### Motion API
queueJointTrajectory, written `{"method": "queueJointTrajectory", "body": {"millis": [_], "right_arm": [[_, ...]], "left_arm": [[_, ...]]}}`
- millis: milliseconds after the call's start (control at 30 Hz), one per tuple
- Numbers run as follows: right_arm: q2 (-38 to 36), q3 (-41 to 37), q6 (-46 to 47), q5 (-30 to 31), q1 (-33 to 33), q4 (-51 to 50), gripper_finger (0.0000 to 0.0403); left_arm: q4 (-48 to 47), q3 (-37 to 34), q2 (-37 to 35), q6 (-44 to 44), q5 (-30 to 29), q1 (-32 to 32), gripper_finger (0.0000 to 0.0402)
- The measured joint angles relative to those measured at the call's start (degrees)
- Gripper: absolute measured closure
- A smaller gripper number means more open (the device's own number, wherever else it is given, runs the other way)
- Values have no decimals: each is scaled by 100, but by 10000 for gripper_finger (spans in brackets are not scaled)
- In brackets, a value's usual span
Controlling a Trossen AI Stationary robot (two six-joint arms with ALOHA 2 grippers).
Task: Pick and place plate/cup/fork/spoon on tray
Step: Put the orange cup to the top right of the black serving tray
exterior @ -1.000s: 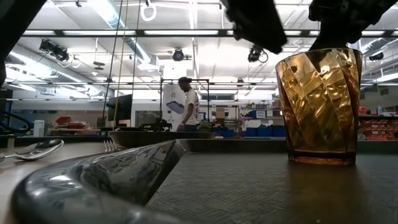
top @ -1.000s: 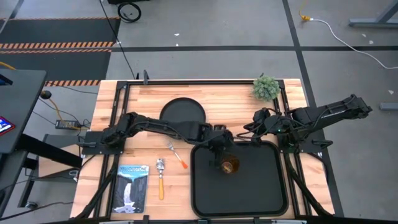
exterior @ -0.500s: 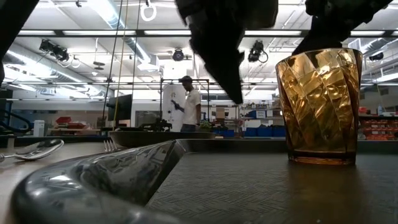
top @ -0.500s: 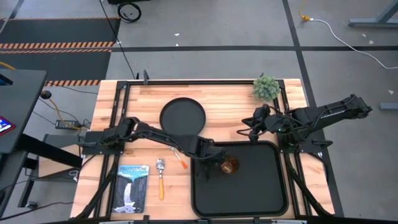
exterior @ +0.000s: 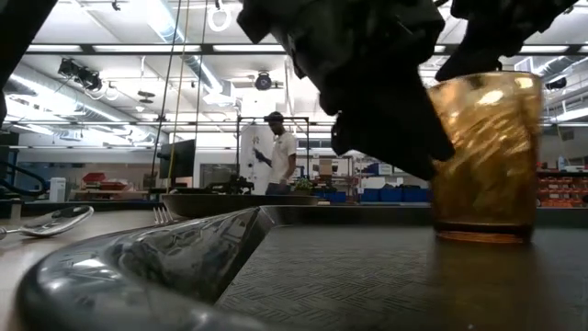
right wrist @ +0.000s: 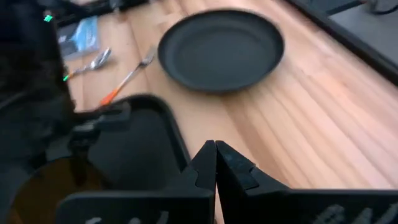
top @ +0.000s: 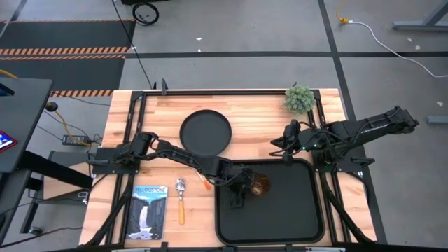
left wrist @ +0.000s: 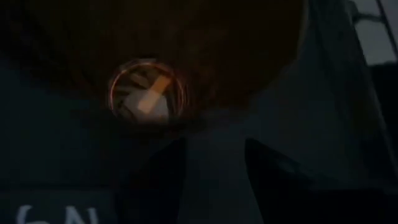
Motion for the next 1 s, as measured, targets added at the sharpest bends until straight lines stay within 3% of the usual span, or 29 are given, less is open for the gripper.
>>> {"method": "queueJointTrajectory", "body": {"millis": [167,400,700,867,1000], "right_arm": [[-7,392,-262,-119,130,-552,394],[274,532,-427,-961,449,-652,394],[391,944,32,-724,958,-1545,394],[400,1343,208,-554,1123,-2134,394],[396,1380,210,-553,1176,-2252,394]], "left_arm": [[702,-244,2,-313,-683,-4,230],[1810,-291,324,-724,-1036,11,230],[2889,-272,717,-902,-1790,-26,230],[3574,-279,975,-906,-1842,-28,230],[3563,-32,1237,-921,-1900,-32,230]]}}
